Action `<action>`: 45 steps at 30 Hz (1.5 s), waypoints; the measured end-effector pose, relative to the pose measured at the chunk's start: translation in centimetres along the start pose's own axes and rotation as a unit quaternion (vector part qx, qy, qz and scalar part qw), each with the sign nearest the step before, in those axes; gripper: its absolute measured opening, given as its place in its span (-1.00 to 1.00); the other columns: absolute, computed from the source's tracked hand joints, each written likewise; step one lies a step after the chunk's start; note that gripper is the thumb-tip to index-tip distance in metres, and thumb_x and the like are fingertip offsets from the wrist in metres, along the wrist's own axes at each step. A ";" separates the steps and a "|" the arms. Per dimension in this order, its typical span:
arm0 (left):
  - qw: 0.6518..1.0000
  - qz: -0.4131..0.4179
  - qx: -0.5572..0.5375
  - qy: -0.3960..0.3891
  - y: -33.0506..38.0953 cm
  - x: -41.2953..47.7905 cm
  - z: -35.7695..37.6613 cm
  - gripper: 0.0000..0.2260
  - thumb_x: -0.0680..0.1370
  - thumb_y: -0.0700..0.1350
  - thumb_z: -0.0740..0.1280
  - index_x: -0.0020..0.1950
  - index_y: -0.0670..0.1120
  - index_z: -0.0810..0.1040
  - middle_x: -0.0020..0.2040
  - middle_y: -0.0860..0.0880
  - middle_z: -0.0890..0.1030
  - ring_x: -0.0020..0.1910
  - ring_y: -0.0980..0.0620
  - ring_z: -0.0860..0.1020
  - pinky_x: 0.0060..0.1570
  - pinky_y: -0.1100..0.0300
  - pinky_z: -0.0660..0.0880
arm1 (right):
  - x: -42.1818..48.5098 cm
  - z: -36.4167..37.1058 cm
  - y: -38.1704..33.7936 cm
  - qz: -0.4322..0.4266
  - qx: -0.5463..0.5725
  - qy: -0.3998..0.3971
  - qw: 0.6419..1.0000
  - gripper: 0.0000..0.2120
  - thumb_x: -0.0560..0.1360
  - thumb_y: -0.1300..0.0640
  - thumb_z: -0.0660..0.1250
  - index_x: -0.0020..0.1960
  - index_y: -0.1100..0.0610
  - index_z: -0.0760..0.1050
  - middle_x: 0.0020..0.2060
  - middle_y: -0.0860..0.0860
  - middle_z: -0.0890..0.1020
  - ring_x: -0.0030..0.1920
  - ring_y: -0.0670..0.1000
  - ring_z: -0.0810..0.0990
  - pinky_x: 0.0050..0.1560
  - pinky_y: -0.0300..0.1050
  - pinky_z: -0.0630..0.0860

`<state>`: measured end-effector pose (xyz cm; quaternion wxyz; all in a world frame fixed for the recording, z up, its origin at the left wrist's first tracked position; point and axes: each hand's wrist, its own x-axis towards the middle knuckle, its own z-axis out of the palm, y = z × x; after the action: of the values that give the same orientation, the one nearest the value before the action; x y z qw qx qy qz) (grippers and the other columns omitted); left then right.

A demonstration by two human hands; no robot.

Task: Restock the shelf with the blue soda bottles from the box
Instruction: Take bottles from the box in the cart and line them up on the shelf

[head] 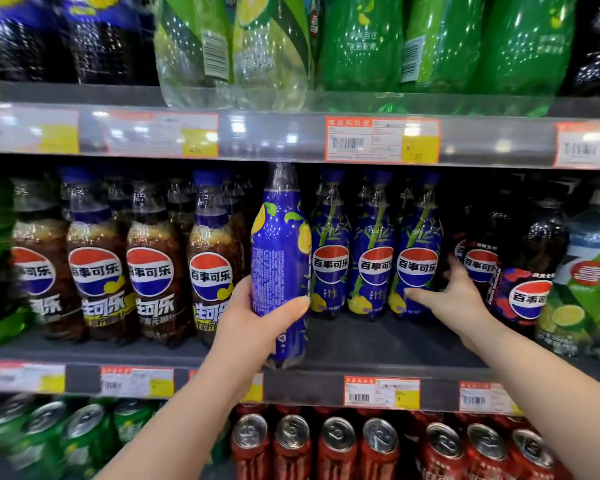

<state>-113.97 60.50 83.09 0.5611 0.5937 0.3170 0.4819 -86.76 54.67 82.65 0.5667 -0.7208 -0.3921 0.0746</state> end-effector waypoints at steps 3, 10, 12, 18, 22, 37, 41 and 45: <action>1.000 0.015 0.022 0.012 -0.6 1.5 0.6 -0.54 0.28 -0.15 0.53 0.11 -0.01 0.46 -0.05 -0.02 0.65 -0.15 0.01 0.62 -0.32 0.21 0.49 | -0.7 -0.7 -0.1 -0.003 -0.039 0.013 0.999 -0.11 0.30 0.19 0.51 0.48 0.13 0.09 0.42 0.19 0.27 0.38 0.18 0.33 0.35 0.15 0.34; 0.997 -0.008 0.070 -0.004 -2.5 2.5 1.2 -0.55 0.28 -0.16 0.54 0.08 0.04 0.44 0.00 -0.02 0.63 -0.05 -0.01 0.61 -0.11 0.04 0.55 | -3.4 -0.7 -2.9 -0.095 -0.060 0.037 0.993 -0.39 0.41 0.24 0.39 0.40 0.09 0.25 0.30 0.08 0.37 0.10 -0.03 0.44 0.07 -0.10 0.44; 0.998 -0.019 0.060 -0.017 -2.6 2.7 1.0 -0.60 0.30 -0.16 0.53 0.02 0.08 0.45 -0.01 -0.01 0.63 -0.06 0.01 0.61 -0.14 0.09 0.53 | -3.9 0.1 -3.9 -0.118 -0.050 0.016 0.992 -0.54 0.42 0.25 0.38 0.28 0.04 0.37 0.19 0.03 0.44 0.02 -0.07 0.47 0.02 -0.11 0.49; 0.993 -0.016 0.111 -0.031 -2.3 2.5 1.0 -0.62 0.31 -0.11 0.52 -0.06 0.15 0.39 -0.02 0.06 0.60 -0.07 0.09 0.58 -0.06 0.08 0.55 | -4.4 4.1 -7.9 -0.122 0.022 -0.133 0.983 -0.64 0.42 0.13 0.41 0.19 -0.02 0.42 0.11 -0.08 0.51 0.04 -0.08 0.56 0.03 -0.23 0.47; 0.988 -0.015 0.154 -0.029 -2.1 1.3 0.1 -0.22 0.25 0.02 0.55 0.37 0.02 0.26 0.14 0.09 0.53 0.09 0.13 0.54 0.17 0.08 0.49 | -4.0 6.4 -10.1 -0.120 0.076 -0.230 0.963 -0.39 0.39 0.14 0.44 0.38 0.03 0.29 0.25 -0.04 0.46 0.20 0.00 0.52 0.22 0.00 0.50; 0.741 0.227 0.628 -0.064 -6.4 -1.9 -6.1 -0.54 0.25 0.22 0.19 -0.02 -0.01 0.60 -0.15 0.07 0.65 -0.17 0.02 0.62 -0.07 0.24 0.51 | -4.3 10.6 -12.5 -0.137 -0.023 -0.202 0.970 -0.25 0.16 -0.14 0.54 0.26 -0.01 0.32 0.18 -0.01 0.53 0.16 0.00 0.53 0.23 0.00 0.46; 0.735 0.232 0.634 -0.065 -6.3 -1.8 -6.3 -0.52 0.24 0.23 0.19 0.00 0.00 0.59 -0.15 0.08 0.64 -0.17 0.03 0.62 -0.11 0.27 0.51 | -4.1 9.7 -12.1 -0.103 0.043 -0.305 0.946 -0.28 0.34 0.13 0.48 0.38 0.04 0.18 0.16 -0.03 0.53 0.14 -0.01 0.56 0.26 0.05 0.47; 0.728 0.239 0.640 -0.056 -6.6 -1.7 -6.2 -0.52 0.23 0.23 0.19 -0.01 0.01 0.59 -0.15 0.10 0.64 -0.18 0.05 0.61 -0.11 0.25 0.47 | -3.9 10.0 -11.0 -0.103 0.033 -0.305 0.946 -0.16 0.25 0.14 0.54 0.41 -0.01 0.18 0.19 -0.04 0.54 0.14 -0.01 0.58 0.24 0.06 0.49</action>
<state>-119.21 62.25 75.73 -0.0690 0.8941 0.3661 0.2487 -100.26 60.26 87.52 0.4477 -0.6002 -0.6160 0.2447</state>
